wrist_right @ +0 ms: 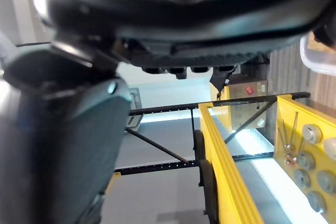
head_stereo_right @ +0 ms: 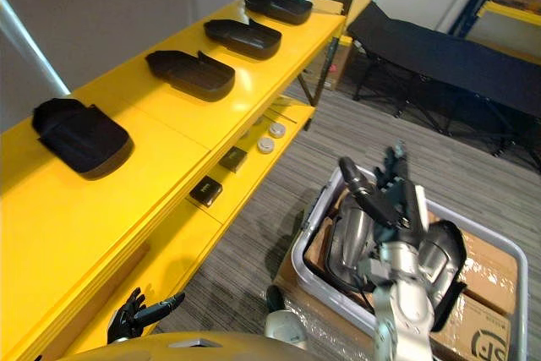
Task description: Walk over and take three plastic housings, then place them on the shelf
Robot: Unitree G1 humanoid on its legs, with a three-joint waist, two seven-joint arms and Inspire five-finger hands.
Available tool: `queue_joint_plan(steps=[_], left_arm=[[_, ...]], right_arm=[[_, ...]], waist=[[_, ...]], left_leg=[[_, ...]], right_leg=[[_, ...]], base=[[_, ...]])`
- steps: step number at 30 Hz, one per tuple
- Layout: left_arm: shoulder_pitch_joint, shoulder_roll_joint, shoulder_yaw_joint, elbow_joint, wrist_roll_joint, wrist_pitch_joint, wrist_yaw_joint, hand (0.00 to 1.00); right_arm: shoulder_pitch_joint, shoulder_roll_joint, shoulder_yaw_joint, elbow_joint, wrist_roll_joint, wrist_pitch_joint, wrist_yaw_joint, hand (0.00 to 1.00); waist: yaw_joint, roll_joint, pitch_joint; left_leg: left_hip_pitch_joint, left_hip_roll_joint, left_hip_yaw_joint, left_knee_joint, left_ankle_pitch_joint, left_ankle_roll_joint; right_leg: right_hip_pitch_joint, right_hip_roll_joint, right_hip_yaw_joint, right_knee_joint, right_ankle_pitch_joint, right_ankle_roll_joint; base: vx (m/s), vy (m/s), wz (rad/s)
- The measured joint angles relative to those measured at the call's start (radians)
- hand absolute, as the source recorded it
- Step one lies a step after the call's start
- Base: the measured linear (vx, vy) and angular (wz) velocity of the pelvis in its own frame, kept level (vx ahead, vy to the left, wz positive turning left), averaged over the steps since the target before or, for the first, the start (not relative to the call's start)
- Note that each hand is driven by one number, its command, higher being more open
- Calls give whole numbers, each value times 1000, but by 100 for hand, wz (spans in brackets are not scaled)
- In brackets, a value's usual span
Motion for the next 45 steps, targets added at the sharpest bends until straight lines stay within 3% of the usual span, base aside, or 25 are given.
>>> queue_joint_plan(steps=[3,8,12,13,15,17,20,21,22,23,24,25,26,27,29,30,32,33,34,35,36,37,39,43,45], left_arm=[[-17,-11,-6,0,4,-12,0,100],[-34,0,-9,-24,3,-20,4,100],[-35,-6,9,-51,-3,-12,8,100],[-35,-9,15,-58,-3,-10,7,100],[-36,-20,25,-73,1,-11,40,100],[-43,-13,33,-73,-5,-10,75,100],[-56,7,34,-61,-30,11,94,100],[-58,10,36,-63,-41,11,95,100],[-58,18,52,-56,-39,14,94,100],[-58,16,63,-35,-37,16,87,100],[-50,10,68,-31,-38,15,81,100],[-50,11,77,-26,-55,19,82,100],[-50,21,93,-18,-103,27,88,100],[-36,27,100,-13,-126,27,90,100],[-23,28,148,4,-174,28,98,100],[-27,5,161,14,-198,27,105,100],[-23,-31,183,19,-209,24,99,100],[-23,-38,196,18,-215,18,97,100],[-22,-38,199,19,-218,14,93,100],[-19,-43,197,20,-217,8,90,100],[-12,-50,193,23,-216,2,90,100],[-6,-53,187,25,-216,-6,90,100],[37,-65,140,26,-215,-42,87,100],[47,-59,109,22,-193,-42,62,100],[43,-48,107,16,-179,-38,42,100]], right_arm=[[-50,-3,3,30,0,0,-38,100],[-33,58,72,37,3,-1,-100,100],[37,121,119,36,3,-16,-102,100],[43,127,127,33,4,-18,-99,100],[17,132,168,31,7,-24,-73,100],[-9,125,207,32,3,-26,-55,100],[-67,107,252,71,0,-61,-67,100],[-81,107,260,84,0,-68,-72,100],[-104,106,280,119,-1,-76,-90,100],[-135,109,301,149,-3,-77,-108,100],[-149,116,312,156,-12,-76,-119,100],[-154,118,320,157,-41,-76,-128,100],[-144,110,325,158,-76,-67,-128,100],[-140,108,326,157,-90,-61,-126,100],[-139,99,326,149,-105,-30,-107,100],[-147,61,321,145,-103,-20,-87,100],[-140,23,311,144,-103,10,-79,100],[-128,22,288,143,-97,24,-70,100],[-124,23,276,139,-96,31,-65,100],[-110,18,247,121,-99,39,-63,100],[-96,9,224,102,-104,39,-59,100],[-93,-2,216,96,-106,39,-56,100],[-93,-53,207,83,-108,36,-49,100],[-73,-42,190,103,-125,36,-84,100],[-73,-36,187,142,-138,42,-121,100]], waist=[[21,12,19],[32,-7,75],[66,-31,93],[75,-35,95],[100,-18,110],[105,-38,114],[107,-47,110],[107,-58,108],[107,-56,108],[136,-24,97],[163,-6,100],[163,-34,116],[161,-50,116],[161,-53,116],[158,-66,110],[146,-57,111],[122,-46,112],[107,-44,111],[98,-44,111],[99,-40,112],[99,-37,112],[99,-37,112],[101,-4,95],[101,18,95],[105,13,96]], left_leg=[[-12,1,-12,14,-22,15],[-25,2,-80,82,-65,32],[-24,-1,-38,169,-115,41],[-22,2,-13,179,-119,47],[-17,38,91,165,-104,65],[-8,54,142,155,-90,58],[-27,112,142,202,-84,45],[-36,121,134,227,-87,38],[-68,142,96,264,-103,25],[-74,163,61,228,-114,38],[-56,214,95,189,-76,-29],[-53,204,119,190,-68,-38],[-58,214,132,211,-66,-43],[-60,229,138,223,-65,-45],[-40,280,164,206,-37,-93],[-36,314,164,180,-6,-112],[-68,335,140,176,103,-77],[-118,351,124,209,195,0],[-151,356,125,232,230,46],[-177,335,125,251,233,57],[-179,275,115,237,193,11],[-178,243,109,231,170,-3],[-178,120,105,197,89,-1],[-155,62,136,42,101,50],[-126,49,143,-14,141,40]], right_leg=[[0,-1,-7,0,-1,-1],[-9,-7,-57,140,-80,2],[-17,-5,-40,164,-69,4],[-22,-5,-42,143,-62,-10],[-61,-57,-228,169,-98,-93],[-98,-82,-300,375,-121,-124],[-89,-127,-372,616,-261,-161],[-91,-127,-376,617,-253,-149],[-86,-74,-419,597,-236,-166],[-63,2,-384,448,-203,-157],[-58,5,-380,453,-246,-196],[-82,-72,-406,570,-312,-218],[-68,-157,-441,602,-317,-181],[-55,-182,-454,596,-315,-156],[-39,-186,-558,569,-381,-9],[-50,-158,-582,595,-406,-34],[-57,-112,-592,571,-410,-75],[-42,-86,-611,518,-394,-105],[-31,-77,-619,486,-385,-118],[-16,-66,-618,431,-364,-134],[3,-60,-602,373,-339,-139],[13,-55,-591,340,-323,-139],[40,-27,-544,237,-277,-136],[63,20,-523,211,-255,-145],[66,20,-517,227,-257,-143]], base=[[51,62,11],[-41,14,34],[-113,40,-27],[-217,71,-96],[-244,19,-121],[-171,-78,-84],[-27,-156,-22],[-6,-219,-10],[-63,-145,-58],[-54,-201,-110],[-40,-175,-129],[-24,-240,-100],[-37,-208,-56],[-19,-297,-49],[15,-441,-52],[29,-465,-34],[30,-463,-10],[36,-448,4],[33,-423,8],[23,-422,-9],[22,-383,-25],[26,-265,-51],[46,-135,-72],[69,-25,-35],[54,68,-14]])
